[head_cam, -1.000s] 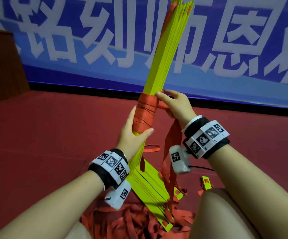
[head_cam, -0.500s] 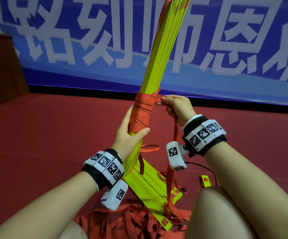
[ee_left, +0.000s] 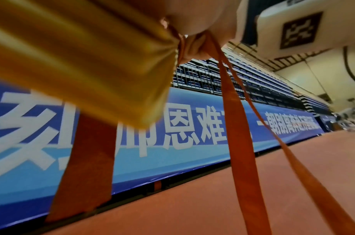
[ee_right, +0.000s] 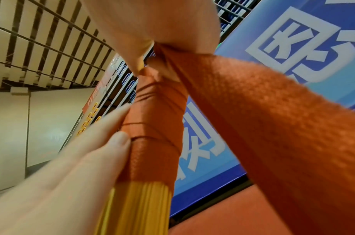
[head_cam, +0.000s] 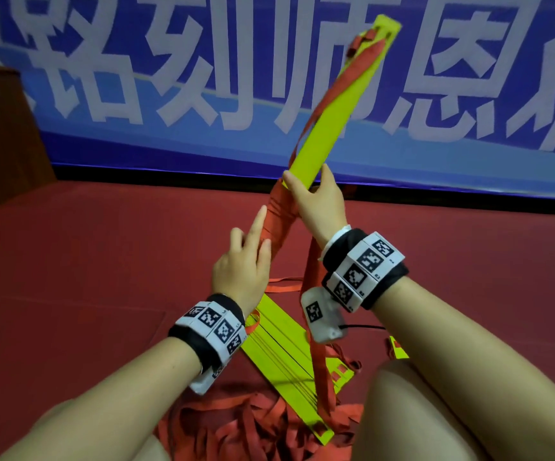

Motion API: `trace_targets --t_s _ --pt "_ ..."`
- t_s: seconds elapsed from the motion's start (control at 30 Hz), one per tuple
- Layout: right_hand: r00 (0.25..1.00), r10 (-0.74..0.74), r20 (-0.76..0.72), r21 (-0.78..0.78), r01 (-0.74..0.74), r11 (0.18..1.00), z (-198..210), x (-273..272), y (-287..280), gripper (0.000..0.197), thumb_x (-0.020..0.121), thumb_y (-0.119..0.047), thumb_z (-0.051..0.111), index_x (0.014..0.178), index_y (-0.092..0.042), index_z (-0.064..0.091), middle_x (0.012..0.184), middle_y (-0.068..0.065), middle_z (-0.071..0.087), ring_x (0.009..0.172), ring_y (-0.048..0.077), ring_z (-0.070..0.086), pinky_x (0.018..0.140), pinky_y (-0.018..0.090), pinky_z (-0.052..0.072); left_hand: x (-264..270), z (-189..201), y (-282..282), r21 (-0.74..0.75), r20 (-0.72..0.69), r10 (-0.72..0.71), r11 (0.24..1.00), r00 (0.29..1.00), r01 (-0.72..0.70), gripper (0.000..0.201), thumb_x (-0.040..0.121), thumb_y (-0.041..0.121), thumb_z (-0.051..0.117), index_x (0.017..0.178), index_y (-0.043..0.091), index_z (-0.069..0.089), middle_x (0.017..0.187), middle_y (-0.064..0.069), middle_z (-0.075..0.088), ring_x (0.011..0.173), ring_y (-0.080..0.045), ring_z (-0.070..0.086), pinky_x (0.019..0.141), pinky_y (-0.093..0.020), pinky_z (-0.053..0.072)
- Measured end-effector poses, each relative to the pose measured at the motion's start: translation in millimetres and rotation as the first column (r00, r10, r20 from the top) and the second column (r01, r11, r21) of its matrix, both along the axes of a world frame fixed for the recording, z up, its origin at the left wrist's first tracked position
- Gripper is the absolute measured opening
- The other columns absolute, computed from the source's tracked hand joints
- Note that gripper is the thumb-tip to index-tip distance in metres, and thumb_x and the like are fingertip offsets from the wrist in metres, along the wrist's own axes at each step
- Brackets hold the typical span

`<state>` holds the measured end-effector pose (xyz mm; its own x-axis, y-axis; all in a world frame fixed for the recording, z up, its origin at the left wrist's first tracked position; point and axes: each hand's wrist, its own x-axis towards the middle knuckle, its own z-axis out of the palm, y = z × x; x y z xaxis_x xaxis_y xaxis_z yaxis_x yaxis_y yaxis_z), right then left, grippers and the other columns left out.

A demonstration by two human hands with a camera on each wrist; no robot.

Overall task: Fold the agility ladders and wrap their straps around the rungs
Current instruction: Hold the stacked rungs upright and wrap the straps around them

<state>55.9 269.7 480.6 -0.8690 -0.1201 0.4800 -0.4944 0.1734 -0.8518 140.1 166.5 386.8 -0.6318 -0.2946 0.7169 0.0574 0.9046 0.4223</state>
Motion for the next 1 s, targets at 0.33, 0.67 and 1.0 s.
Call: trace_targets --t_s 0.33,0.67,1.0 --pt "0.986 0.162 -0.027 -0.183 -0.164 0.969 0 -17 7 0.015 0.092 -0.024 0.062 0.099 -0.01 0.061 0.08 -0.008 0.063 0.068 -0.003 0.057 0.067 0.018 0.045 -3 9 -5 0.508 -0.043 -0.327 0.806 0.944 0.302 0.078 0.079 0.042 0.073 0.146 0.029 0.036 0.119 -0.003 0.053 0.1 -0.009 0.051 0.089 -0.024 0.04" --pt "0.913 0.401 -0.074 -0.084 -0.407 0.91 7 -2 17 0.01 0.093 -0.027 0.059 0.088 -0.018 0.058 0.06 -0.009 0.046 0.045 0.003 0.037 0.043 0.016 0.03 2 3 -2 0.736 -0.17 -0.555 0.478 0.814 0.479 0.05 0.082 0.004 0.074 0.115 0.033 0.051 0.079 0.002 0.06 0.053 -0.004 0.058 0.053 -0.018 0.049" --pt "0.967 0.252 -0.037 -0.019 -0.253 0.967 3 -11 14 0.014 0.09 -0.021 0.067 0.095 -0.01 0.073 0.059 -0.016 0.059 0.056 -0.004 0.048 0.059 0.015 0.041 1 4 -16 0.304 0.082 -0.143 0.946 0.986 0.112 0.082 0.081 0.036 0.072 0.148 0.048 0.025 0.104 -0.003 0.065 0.093 -0.026 0.062 0.077 -0.031 0.045"
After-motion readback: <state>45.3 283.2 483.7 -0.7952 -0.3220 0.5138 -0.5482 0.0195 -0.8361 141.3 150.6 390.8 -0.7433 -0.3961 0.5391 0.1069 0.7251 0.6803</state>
